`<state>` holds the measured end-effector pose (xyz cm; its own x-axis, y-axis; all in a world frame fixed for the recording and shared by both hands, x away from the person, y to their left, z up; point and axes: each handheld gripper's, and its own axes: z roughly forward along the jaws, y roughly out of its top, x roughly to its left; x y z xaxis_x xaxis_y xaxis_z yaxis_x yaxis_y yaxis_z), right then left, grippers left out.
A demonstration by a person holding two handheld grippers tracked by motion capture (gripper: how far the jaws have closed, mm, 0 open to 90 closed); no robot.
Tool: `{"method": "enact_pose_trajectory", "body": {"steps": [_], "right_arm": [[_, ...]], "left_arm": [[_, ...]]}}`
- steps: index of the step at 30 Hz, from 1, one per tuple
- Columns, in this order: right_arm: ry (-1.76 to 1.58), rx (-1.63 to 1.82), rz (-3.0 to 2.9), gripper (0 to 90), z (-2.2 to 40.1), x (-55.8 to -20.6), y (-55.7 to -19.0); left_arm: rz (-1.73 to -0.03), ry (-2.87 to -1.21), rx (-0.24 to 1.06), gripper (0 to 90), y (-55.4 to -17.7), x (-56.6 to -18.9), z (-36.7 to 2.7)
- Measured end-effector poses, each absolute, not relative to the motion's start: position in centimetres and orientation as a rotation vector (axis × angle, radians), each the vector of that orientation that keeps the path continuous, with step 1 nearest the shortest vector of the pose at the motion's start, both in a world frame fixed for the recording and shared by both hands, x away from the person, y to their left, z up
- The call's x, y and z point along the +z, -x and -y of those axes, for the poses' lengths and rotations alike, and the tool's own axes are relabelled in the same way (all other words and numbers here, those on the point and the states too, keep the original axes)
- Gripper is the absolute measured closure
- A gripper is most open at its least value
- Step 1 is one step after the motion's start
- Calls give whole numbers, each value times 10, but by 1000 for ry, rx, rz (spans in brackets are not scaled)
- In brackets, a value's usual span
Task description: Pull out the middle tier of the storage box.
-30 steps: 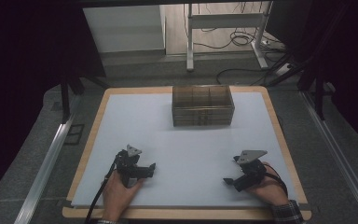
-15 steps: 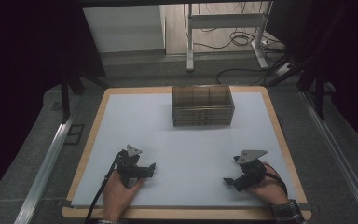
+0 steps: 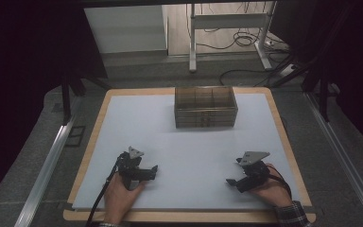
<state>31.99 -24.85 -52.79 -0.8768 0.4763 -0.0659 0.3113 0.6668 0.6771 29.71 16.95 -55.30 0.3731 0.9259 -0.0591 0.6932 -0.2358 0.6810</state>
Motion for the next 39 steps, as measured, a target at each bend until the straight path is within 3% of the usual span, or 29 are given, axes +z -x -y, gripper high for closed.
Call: {"method": "enact_pose_trajectory", "body": {"steps": [27,39], "right_arm": [[-583,989,-2602,167,241,-511,-329],[-517,924,-2575,237,234,-506,-334]], "left_arm": [[-1392,-2011,479,0,-297,-553,-170],[-1392,-2010,479,0,-297,-553,-169]]}}
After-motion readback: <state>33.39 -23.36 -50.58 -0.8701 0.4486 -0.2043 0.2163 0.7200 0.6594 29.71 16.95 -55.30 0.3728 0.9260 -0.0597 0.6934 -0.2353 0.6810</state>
